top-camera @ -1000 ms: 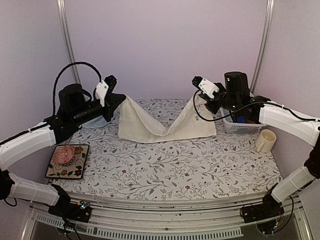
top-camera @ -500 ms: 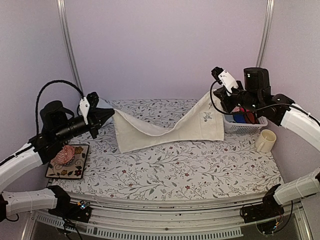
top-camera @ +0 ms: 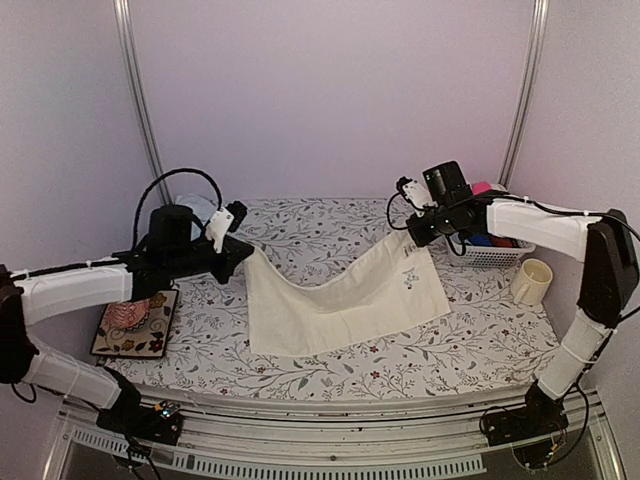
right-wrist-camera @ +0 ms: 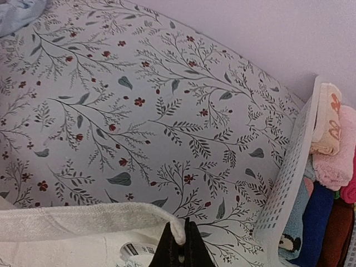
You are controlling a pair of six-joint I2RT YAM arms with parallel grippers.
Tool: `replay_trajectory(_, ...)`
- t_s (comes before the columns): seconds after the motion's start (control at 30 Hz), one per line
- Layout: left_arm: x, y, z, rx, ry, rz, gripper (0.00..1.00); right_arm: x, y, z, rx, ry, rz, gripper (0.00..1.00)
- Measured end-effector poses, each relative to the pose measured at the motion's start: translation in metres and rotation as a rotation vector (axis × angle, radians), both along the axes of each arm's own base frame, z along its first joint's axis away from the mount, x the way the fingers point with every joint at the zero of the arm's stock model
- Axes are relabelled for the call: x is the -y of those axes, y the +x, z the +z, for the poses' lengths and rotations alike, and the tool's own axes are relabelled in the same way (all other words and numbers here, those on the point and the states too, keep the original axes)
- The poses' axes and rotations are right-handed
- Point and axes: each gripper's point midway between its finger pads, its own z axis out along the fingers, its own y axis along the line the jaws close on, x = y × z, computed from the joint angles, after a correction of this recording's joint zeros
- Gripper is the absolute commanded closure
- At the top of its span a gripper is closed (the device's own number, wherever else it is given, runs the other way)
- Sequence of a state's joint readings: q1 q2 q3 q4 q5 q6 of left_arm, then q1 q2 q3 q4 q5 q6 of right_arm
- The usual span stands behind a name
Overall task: Roll the towels
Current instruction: Flatten out the towel at the center of the board.
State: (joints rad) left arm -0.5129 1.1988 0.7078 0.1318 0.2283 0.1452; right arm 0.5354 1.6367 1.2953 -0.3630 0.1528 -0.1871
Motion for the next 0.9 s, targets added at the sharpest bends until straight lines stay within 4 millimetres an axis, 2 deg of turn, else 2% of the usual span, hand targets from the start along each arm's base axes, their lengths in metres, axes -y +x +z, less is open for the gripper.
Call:
replay_trajectory(0.1, 0.002, 0.032, -0.048, -0.124, 0.083, 0.080, 1.00, 0.014, 0.036, -0.045, -0.083, -0.048, -0.083, 0.98)
replay_trajectory(0.17, 0.002, 0.055, -0.069, -0.168, 0.123, 0.132, 1.00, 0.023, 0.058, -0.065, -0.110, -0.070, -0.126, 0.98)
replay_trajectory(0.3, 0.010, 0.112, -0.092, -0.204, 0.177, 0.221, 1.00, 0.038, 0.093, -0.097, -0.138, -0.106, -0.199, 0.98)
replay_trajectory(0.43, 0.011, 0.144, -0.110, -0.221, 0.221, 0.282, 1.00, 0.049, 0.099, -0.115, -0.168, -0.126, -0.224, 0.98)
replay_trajectory(0.53, 0.006, 0.152, -0.121, -0.230, 0.246, 0.310, 1.00, 0.054, 0.105, -0.115, -0.169, -0.123, -0.236, 0.98)
replay_trajectory(0.7, 0.001, 0.155, -0.121, -0.201, 0.268, 0.301, 1.00, 0.058, 0.109, -0.114, -0.167, -0.110, -0.241, 0.98)
replay_trajectory(0.9, -0.008, 0.145, -0.135, -0.215, 0.279, 0.219, 1.00, 0.059, 0.108, -0.115, -0.179, -0.087, -0.231, 0.98)
